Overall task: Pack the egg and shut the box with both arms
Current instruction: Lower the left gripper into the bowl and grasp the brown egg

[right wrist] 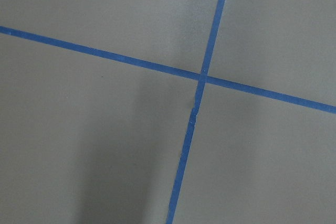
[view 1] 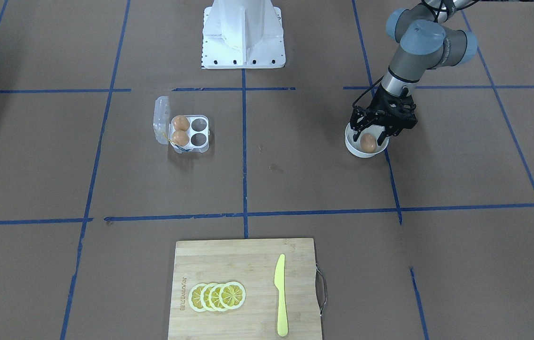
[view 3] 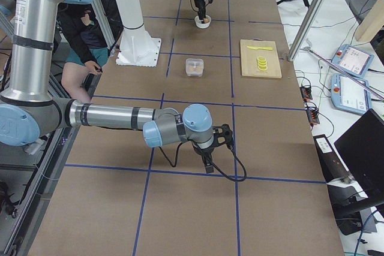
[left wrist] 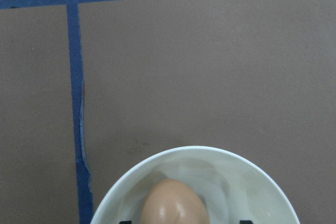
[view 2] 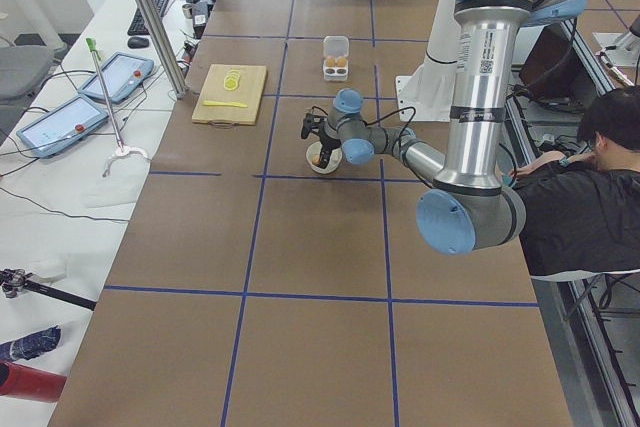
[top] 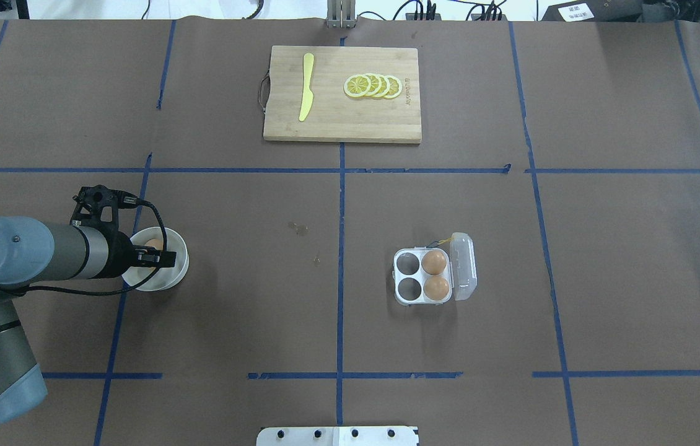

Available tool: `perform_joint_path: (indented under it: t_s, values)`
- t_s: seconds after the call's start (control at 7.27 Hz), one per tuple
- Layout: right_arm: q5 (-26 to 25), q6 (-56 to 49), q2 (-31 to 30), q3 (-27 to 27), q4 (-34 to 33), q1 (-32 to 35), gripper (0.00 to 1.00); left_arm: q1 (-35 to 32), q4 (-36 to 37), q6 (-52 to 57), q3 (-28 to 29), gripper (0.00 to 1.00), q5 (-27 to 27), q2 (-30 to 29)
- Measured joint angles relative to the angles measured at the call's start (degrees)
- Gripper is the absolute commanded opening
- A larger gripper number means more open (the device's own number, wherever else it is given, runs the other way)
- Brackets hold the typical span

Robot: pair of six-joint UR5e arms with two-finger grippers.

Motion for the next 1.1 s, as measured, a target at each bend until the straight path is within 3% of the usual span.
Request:
perform_joint_path:
  t_s: [0.55, 0.83, 1.1]
  values:
    - [-0.04, -0.11, 0.0, -0.01, 0.08, 0.0, 1.0, 0.01, 0.0, 0.12, 0.55, 0.66, 0.02, -0.1]
    - [-0.08, -0.12, 0.0, -0.01, 0.03, 0.0, 1.0, 0.07, 0.0, 0.25, 0.69, 0.52, 0.02, -0.13]
    - [-0.09, -0.12, 0.0, -0.01, 0.06, 0.0, 1.0, 0.07, 0.0, 0.44, 0.61, 0.24, 0.02, -0.17]
